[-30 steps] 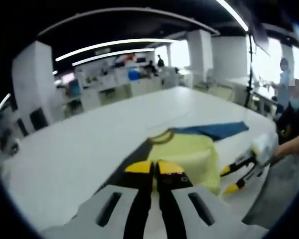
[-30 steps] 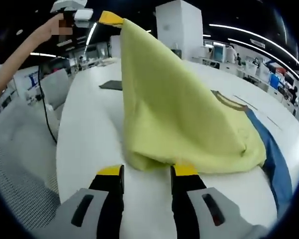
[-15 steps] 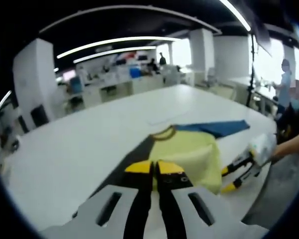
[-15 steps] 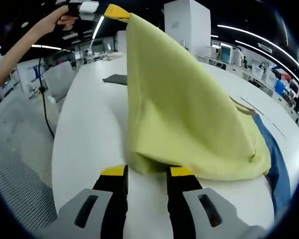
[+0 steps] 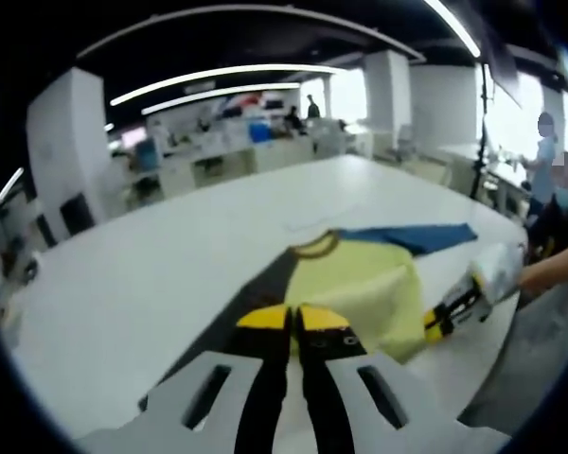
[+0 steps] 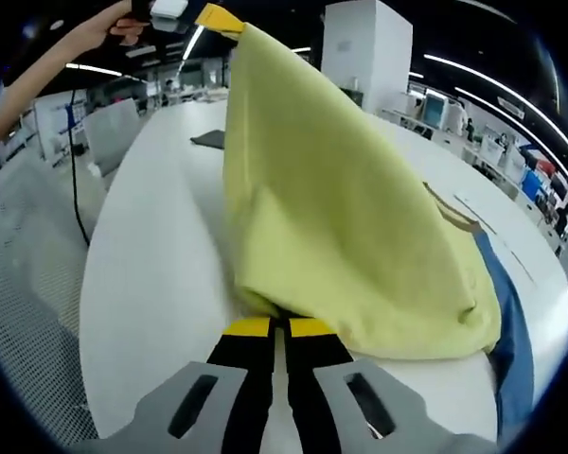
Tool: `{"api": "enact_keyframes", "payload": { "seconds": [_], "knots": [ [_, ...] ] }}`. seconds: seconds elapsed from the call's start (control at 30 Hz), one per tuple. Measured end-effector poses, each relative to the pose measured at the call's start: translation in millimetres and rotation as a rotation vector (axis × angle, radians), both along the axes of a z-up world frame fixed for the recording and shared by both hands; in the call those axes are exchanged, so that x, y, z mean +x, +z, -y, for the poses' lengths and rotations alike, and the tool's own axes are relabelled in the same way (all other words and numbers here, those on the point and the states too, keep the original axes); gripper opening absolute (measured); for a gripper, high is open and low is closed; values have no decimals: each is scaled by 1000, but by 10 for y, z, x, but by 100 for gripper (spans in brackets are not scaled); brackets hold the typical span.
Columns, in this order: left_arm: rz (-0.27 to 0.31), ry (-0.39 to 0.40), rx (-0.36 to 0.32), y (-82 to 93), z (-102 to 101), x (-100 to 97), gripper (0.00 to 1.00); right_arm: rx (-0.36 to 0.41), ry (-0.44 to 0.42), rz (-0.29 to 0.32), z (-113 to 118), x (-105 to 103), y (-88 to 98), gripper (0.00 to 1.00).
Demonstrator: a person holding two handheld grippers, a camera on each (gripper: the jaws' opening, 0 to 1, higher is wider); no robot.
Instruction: Fold the garment on the visible template until the final outline fits inside the template.
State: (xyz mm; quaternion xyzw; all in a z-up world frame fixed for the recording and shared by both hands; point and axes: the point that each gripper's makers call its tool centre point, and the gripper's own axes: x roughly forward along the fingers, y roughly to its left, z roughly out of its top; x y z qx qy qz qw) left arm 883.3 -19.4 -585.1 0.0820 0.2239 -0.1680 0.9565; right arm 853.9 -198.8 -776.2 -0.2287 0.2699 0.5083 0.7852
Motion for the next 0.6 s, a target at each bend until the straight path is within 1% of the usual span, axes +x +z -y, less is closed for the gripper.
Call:
{"api": "enact_keyframes", "payload": {
  "seconds": [0.07,0.17,0.23,0.4,0.47,0.57,0.6],
  "knots": [
    [-1,6,-1,-3,-30,-6,0,-51,27,31,62,-1,2,4],
    [1,11,-3,2,-52,-1,0,-60,33,33,113,-15,52,3],
    [1,12,-4,3,-51,-8,0,-62,26,39,189,-7,129,3],
    [0,14,-10,-5,-42,-33,0,-47,-19,61,406,41,373,3],
    [0,6,-8,-3,-5,-52,0,-41,-40,72,497,62,494,3],
    [3,-10,-2,17,64,-78,0,-29,-74,108,633,117,707,3],
    [5,-14,1,25,82,-85,0,-30,-80,113,668,128,751,3]
  ]
}}
